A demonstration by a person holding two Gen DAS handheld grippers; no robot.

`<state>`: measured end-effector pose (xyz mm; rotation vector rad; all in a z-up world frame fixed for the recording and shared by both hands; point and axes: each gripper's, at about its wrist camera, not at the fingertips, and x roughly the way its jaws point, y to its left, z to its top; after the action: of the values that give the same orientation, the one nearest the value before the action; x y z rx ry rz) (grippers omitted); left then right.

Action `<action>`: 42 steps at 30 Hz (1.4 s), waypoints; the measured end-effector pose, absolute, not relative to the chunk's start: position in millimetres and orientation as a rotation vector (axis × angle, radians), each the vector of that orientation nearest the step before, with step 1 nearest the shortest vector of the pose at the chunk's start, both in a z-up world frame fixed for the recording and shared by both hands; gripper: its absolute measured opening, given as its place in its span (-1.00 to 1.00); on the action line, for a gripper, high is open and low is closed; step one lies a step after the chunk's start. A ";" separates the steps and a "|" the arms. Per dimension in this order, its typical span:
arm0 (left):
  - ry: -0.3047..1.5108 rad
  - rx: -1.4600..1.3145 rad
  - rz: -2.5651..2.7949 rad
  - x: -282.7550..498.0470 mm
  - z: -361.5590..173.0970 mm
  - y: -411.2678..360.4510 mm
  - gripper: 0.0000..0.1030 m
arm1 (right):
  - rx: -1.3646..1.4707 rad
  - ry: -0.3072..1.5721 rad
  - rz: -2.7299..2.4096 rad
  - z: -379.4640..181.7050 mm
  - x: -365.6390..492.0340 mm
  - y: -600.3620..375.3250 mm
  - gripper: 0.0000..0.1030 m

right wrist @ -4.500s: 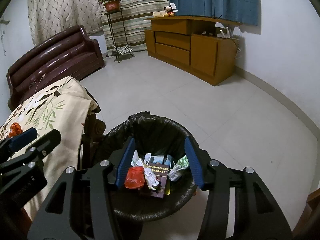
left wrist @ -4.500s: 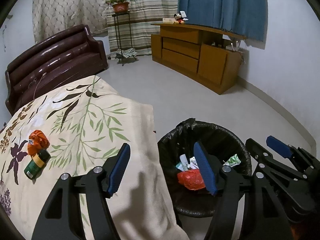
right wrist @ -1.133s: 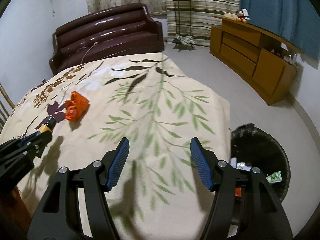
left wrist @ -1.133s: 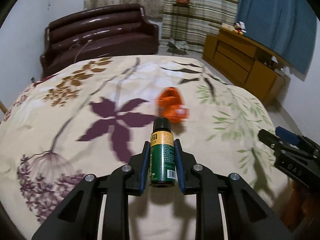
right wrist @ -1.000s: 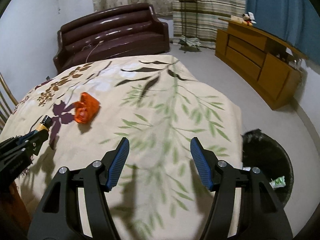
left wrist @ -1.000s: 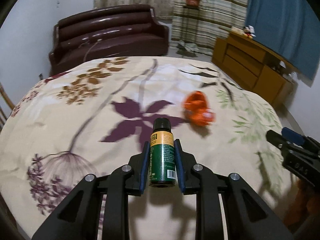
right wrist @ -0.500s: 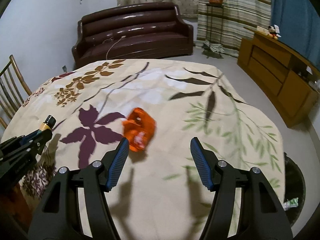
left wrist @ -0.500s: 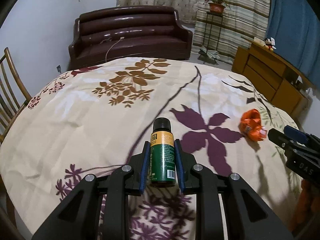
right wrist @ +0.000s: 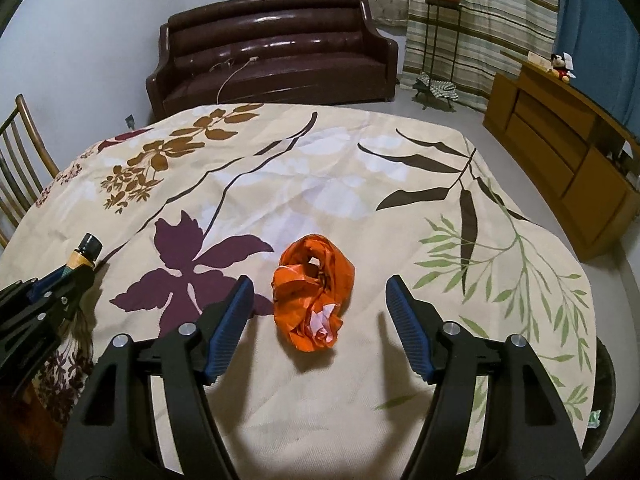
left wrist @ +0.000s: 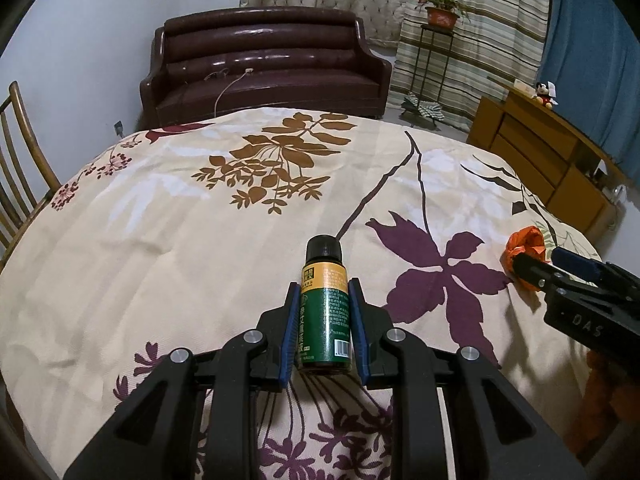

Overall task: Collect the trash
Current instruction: 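Grasp the orange wrapper with the right gripper while the left gripper holds the spray can, then carry the spray can and orange wrapper over the black trash bin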

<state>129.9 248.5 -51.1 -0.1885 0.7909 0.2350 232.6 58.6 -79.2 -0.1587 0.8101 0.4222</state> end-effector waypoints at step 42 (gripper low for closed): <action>0.789 -0.154 0.027 94.9 -34.3 115.1 -0.52 | -0.037 0.766 0.242 -61.2 147.9 -100.8 -0.21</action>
<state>94.9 115.1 -34.3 -0.1538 0.7888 0.0271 147.9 -100.8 -61.2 -0.0371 0.7656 0.2416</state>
